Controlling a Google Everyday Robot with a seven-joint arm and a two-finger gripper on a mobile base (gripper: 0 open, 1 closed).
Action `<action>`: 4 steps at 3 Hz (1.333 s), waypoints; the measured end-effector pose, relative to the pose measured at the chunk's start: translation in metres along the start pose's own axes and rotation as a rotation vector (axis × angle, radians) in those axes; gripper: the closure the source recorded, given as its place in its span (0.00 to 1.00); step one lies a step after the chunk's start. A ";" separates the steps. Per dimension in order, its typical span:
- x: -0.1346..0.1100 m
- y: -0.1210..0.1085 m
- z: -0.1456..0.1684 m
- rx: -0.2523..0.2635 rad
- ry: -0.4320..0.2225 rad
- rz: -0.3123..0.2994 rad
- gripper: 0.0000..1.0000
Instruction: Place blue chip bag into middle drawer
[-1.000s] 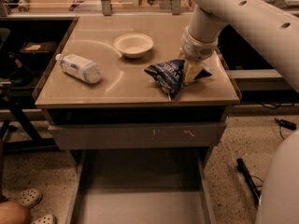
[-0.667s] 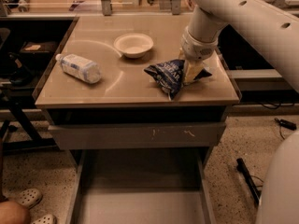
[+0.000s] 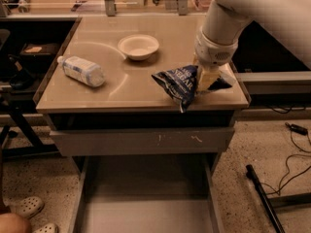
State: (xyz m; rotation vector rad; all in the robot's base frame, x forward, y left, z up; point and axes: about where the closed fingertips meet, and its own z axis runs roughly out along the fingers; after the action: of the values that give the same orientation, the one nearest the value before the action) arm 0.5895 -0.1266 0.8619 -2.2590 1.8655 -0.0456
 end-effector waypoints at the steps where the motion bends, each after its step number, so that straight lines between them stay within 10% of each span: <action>1: -0.017 0.040 -0.011 -0.011 -0.011 0.080 1.00; 4: -0.045 0.093 -0.002 -0.062 -0.049 0.146 1.00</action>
Offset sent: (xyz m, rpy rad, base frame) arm -0.1192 0.0474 -0.0243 0.1039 0.0987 -0.1776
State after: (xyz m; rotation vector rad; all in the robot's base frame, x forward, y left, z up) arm 0.4900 -0.0996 0.8522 -2.1348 2.0269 0.0905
